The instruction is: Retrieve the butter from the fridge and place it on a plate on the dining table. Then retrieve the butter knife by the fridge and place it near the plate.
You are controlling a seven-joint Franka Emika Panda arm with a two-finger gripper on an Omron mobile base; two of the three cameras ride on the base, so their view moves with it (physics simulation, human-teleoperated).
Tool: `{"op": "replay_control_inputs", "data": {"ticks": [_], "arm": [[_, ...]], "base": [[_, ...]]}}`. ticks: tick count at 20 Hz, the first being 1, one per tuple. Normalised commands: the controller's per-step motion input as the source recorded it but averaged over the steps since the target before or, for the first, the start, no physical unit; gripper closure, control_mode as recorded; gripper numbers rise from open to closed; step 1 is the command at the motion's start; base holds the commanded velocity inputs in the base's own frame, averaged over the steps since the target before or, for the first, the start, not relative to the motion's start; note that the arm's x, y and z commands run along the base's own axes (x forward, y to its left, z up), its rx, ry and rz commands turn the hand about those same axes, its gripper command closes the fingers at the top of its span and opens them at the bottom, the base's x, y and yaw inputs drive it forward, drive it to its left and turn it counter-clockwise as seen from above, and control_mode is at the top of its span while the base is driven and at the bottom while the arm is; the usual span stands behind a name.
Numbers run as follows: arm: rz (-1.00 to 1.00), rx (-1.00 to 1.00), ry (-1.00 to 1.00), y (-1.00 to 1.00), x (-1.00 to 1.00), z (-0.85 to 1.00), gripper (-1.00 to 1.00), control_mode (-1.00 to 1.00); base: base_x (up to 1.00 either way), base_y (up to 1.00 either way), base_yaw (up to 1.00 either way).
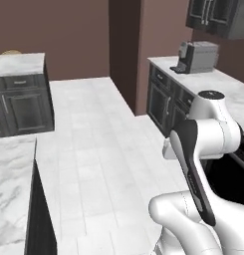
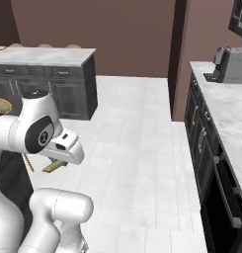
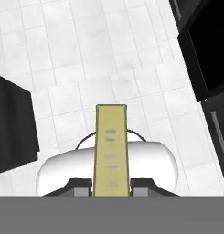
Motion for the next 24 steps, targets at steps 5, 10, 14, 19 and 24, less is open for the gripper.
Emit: {"op": "replay_control_inputs", "data": {"ticks": [5,10,14,19,24], "arm": [[0.00,0.00,0.00,0.00,0.00,0.00,1.00,1.00],[0.00,0.00,0.00,0.00,0.00,0.00,1.00,1.00],[0.00,0.00,0.00,0.00,0.00,0.00,1.00,1.00],[0.00,0.00,0.00,0.00,0.00,0.00,1.00,1.00],[0.00,0.00,0.00,0.00,0.00,0.00,1.00,1.00]], "base": [[1.00,0.04,-0.13],[1.00,0.33,0.00],[1.00,0.24,0.00],[1.00,0.08,0.00],[1.00,0.01,0.00]]}}
